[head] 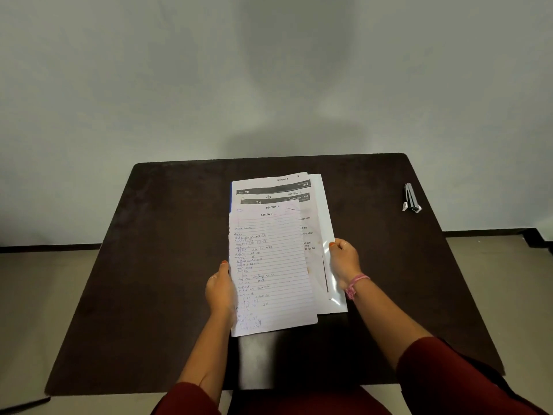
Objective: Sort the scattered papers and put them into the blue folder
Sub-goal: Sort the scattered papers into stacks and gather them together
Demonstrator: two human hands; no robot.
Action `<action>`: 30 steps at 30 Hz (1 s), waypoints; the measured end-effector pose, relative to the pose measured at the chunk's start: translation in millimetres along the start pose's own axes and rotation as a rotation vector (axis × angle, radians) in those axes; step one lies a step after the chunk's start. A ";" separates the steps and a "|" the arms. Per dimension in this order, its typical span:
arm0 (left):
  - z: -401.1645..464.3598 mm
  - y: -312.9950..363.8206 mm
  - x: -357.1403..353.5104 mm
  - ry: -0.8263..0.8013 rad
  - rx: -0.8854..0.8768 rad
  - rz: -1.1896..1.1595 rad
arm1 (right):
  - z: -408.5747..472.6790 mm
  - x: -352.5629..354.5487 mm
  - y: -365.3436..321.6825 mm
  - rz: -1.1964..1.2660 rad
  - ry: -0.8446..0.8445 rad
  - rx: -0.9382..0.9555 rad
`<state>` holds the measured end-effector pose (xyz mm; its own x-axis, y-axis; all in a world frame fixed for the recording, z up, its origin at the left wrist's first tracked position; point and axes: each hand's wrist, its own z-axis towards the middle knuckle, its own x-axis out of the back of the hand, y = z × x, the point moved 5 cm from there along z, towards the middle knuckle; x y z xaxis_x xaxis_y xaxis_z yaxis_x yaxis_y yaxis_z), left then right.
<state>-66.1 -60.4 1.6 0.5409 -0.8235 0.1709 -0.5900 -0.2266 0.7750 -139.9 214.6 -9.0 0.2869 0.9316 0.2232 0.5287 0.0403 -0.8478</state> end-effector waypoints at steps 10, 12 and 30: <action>-9.5 -25.4 -5.8 -0.009 -0.002 0.138 | 4.7 14.3 24.0 -0.132 -0.075 -0.049; -10.6 -26.4 -6.5 0.005 -0.016 0.149 | 6.1 18.4 23.9 -0.206 -0.067 -0.033; -2.8 -20.2 1.8 0.024 -0.101 0.086 | -5.1 15.2 -25.2 -0.365 -0.045 0.227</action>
<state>-51.5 -55.9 -12.0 0.5060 -0.8245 0.2532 -0.5722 -0.1013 0.8138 -144.8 225.8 18.2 0.0758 0.8562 0.5110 0.3987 0.4437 -0.8026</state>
